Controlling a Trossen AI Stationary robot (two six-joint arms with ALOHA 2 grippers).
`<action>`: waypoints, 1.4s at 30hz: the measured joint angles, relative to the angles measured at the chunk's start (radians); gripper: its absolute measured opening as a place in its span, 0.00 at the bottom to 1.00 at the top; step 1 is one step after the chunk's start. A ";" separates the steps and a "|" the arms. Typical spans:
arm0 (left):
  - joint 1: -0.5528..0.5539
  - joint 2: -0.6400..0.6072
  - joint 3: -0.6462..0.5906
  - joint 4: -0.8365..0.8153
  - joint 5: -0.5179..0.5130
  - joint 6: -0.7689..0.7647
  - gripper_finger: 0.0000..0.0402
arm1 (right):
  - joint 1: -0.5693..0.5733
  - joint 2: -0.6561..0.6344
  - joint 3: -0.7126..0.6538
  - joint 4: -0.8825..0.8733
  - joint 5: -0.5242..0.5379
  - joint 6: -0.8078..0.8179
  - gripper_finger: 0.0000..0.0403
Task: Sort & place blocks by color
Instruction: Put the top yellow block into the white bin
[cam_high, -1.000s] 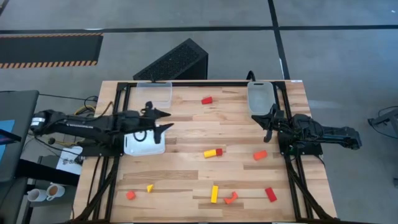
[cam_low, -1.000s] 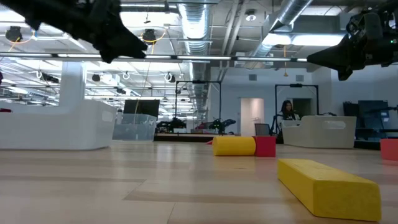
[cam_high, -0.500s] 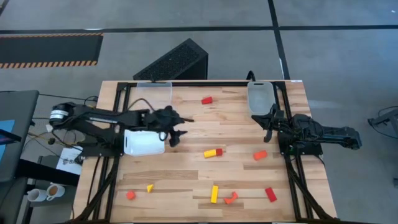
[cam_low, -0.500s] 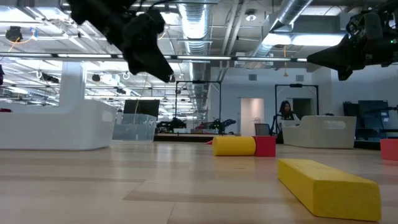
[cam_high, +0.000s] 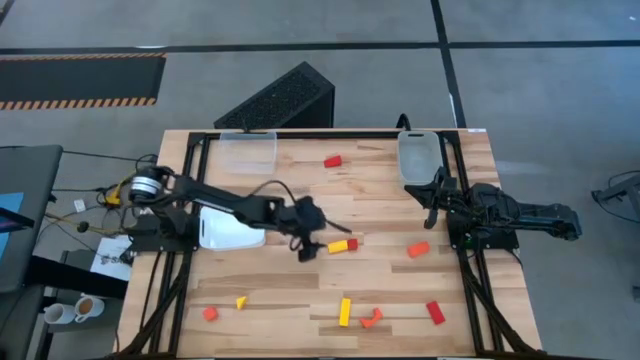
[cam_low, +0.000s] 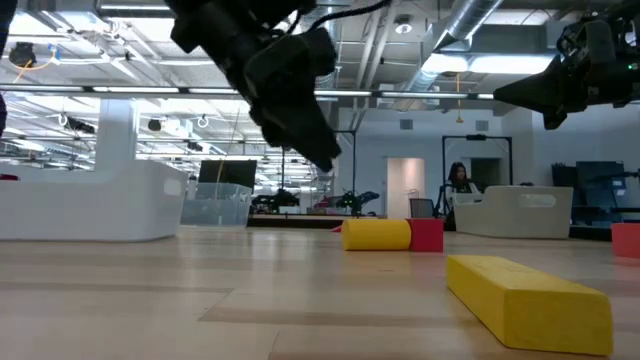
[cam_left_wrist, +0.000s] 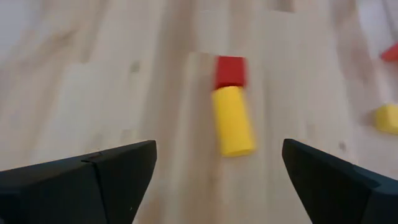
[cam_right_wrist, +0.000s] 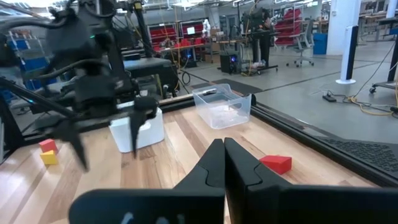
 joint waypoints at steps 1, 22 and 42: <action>-0.011 0.025 0.021 0.011 0.010 -0.001 0.86 | 0.000 0.000 0.000 0.000 0.000 0.000 0.03; -0.046 0.337 0.161 0.072 -0.026 -0.096 0.76 | 0.000 0.000 0.000 0.000 -0.001 0.000 0.03; -0.148 -0.099 0.108 -0.384 -0.381 -0.135 0.23 | 0.000 0.000 0.000 0.000 -0.001 0.000 0.03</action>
